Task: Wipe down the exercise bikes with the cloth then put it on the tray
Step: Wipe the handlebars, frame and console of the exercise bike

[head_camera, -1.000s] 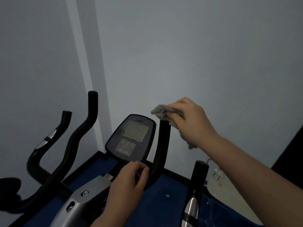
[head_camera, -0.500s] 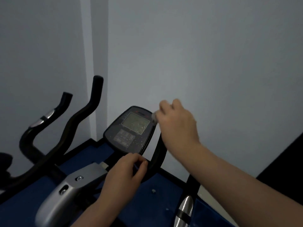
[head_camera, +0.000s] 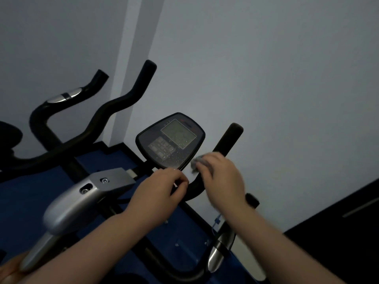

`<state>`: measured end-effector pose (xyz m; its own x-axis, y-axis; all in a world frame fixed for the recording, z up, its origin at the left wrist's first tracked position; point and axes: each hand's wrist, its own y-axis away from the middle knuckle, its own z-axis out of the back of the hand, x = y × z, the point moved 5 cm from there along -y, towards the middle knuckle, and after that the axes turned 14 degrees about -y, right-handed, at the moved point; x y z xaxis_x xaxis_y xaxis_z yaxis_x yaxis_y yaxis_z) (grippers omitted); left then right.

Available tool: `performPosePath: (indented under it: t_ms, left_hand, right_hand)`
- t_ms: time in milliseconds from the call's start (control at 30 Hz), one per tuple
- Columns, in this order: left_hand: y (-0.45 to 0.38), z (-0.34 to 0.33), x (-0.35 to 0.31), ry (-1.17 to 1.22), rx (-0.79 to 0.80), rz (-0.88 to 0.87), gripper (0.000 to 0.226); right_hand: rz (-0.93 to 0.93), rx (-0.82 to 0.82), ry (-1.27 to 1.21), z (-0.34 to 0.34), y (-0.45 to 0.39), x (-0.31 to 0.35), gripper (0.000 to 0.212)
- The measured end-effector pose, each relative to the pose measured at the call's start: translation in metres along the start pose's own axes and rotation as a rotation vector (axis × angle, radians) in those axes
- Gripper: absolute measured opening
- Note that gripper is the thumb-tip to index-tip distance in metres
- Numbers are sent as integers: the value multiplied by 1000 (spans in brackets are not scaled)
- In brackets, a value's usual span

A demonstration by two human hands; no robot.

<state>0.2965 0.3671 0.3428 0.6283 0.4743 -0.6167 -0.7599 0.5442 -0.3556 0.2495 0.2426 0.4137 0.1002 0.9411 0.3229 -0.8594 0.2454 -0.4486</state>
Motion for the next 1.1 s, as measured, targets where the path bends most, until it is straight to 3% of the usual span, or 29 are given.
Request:
performPosePath:
  t_ms: [67,133,267,400,567,667,767,833,900,967,1100]
  left_hand:
    - [8,3,1,1,9,-38,18]
    - [17,7,5,-2,-14,-62,22]
    - [29,11,9,26,-27,-53,21]
    - [36,14,13,31,-32,-39,23]
    - [50,23,24,61,-90,63,23]
    - [62,29,26,59,-78,108,27]
    - [74,36,28,18,-97,171,28]
    - [84,42,29,-1,-140,214,27]
    - [98,48,33,14,-192,286,31]
    - [115,51,36,16,-213,387,30]
    - [142,48,31,-13,-284,520,21]
  right_hand:
    - [-49,56,-243,-8,12,-2,18]
    - [-36,65,-338,1,6,-5,12]
    - [11,-119,-138,16,9,-7,19]
    - [-155,-277,-368,-30,64,17,20]
    - [-32,-53,-471,-21,58,25,18]
    - [-127,-201,-337,4,42,2,20]
    - [-166,-273,-267,-22,64,23,22]
    - [-75,-179,-373,-46,83,50,23]
    - [27,28,-530,-55,86,66,23]
    - [135,166,-537,-46,75,67,21]
    - [100,-78,-378,-23,55,43,22]
